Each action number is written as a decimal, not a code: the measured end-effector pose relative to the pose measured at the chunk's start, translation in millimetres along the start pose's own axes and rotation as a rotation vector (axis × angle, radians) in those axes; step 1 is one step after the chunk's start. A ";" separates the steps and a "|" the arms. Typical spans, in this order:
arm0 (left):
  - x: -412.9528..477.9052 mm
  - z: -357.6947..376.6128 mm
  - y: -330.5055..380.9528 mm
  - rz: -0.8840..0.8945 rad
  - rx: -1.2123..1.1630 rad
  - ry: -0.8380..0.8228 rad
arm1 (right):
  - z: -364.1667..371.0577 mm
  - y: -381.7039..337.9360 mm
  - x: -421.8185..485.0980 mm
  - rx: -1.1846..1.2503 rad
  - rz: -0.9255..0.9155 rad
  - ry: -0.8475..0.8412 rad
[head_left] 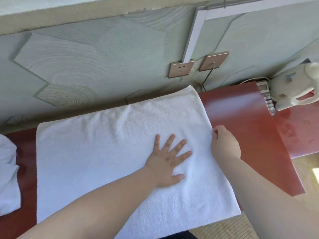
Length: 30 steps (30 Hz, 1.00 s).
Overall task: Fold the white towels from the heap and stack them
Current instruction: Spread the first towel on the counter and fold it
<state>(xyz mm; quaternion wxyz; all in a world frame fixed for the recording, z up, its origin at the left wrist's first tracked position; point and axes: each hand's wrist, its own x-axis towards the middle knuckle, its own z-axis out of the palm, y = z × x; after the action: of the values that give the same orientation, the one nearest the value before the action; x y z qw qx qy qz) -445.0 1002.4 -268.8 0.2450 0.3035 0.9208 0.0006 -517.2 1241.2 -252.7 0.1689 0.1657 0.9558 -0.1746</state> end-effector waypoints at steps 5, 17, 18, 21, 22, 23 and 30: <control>-0.5 2.8 14.6 0.047 0.002 -0.013 | -2.0 22.4 -17.1 -0.022 0.071 0.001; -3.1 9.4 32.9 0.128 -0.011 -0.017 | 0.2 44.9 -27.8 -0.091 0.076 0.008; -1.7 8.7 32.1 0.108 -0.028 -0.005 | -0.2 40.9 -25.6 -0.065 0.059 0.049; 10.5 6.9 15.2 -0.137 -0.143 0.127 | -3.3 18.0 -5.1 0.013 0.016 0.115; 14.4 5.3 4.8 -0.251 -0.177 0.176 | -4.6 8.5 6.5 0.024 0.011 0.094; 17.4 3.8 -8.0 -0.356 -0.193 0.196 | -6.1 -1.2 18.7 0.021 0.008 0.062; 25.6 -6.3 -102.0 -0.546 -0.163 0.192 | -9.9 -32.2 82.5 -0.053 -0.036 0.020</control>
<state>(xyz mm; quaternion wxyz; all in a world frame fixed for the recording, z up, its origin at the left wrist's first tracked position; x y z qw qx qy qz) -522.6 934.4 -290.1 0.1716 0.0223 0.9842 0.0375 -605.2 1237.8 -266.4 0.1607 0.1456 0.9645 -0.1508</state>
